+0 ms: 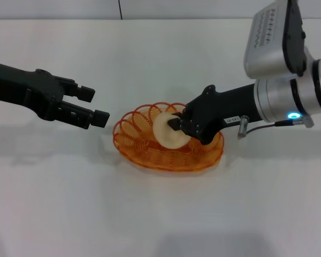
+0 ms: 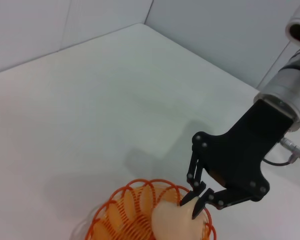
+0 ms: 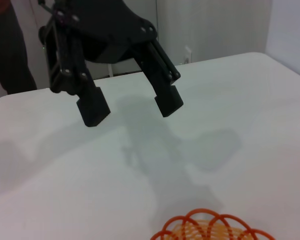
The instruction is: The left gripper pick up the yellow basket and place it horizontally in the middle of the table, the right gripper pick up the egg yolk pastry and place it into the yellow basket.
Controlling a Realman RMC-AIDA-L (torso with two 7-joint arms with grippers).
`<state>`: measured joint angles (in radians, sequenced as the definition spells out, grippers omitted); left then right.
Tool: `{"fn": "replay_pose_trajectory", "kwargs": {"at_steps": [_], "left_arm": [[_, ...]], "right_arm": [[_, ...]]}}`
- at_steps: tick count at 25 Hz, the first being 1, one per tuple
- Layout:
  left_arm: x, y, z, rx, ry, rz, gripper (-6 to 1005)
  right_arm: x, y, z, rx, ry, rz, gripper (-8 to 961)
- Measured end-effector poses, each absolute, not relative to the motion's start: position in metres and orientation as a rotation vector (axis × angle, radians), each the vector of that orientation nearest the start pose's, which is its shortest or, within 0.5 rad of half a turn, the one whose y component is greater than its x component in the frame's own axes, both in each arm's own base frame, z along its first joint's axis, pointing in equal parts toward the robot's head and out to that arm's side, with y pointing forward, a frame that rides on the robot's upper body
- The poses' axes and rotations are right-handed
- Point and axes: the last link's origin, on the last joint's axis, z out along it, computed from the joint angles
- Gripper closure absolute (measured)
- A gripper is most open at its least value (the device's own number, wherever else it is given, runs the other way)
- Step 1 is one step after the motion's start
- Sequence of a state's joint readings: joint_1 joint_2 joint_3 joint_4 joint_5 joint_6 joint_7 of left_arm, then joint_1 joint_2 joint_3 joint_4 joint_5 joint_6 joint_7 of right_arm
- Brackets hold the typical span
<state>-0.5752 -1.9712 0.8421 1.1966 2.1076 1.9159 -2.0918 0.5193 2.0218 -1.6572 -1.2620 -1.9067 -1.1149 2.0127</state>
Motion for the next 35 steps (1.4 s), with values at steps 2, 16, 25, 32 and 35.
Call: {"fn": "replay_pose_trajectory", "kwargs": {"at_steps": [2,16,25,32,35], "left_arm": [[-0.199,0.332,0.089,-2.940,-0.872,-0.268,121],[-0.200,0.332,0.089,-2.933,-0.881,-0.269,121],[-0.203,0.332,0.089,-2.924,-0.881,-0.277,120],[-0.206,0.331,0.092,-2.912,-0.873,-0.292,120],[-0.209,0.330,0.093,-2.906,-0.867,-0.302,120]], "right_arm": [[0.126,0.343,-0.056,-2.913,0.276,0.223,916],[0.124,0.344,-0.057,-2.908,0.258,0.222,879],[0.126,0.346,-0.044,-2.865,0.262,0.253,423],[0.151,0.338,-0.017,-2.793,0.237,0.297,259],[0.161,0.335,-0.005,-2.764,0.278,0.364,242]]}}
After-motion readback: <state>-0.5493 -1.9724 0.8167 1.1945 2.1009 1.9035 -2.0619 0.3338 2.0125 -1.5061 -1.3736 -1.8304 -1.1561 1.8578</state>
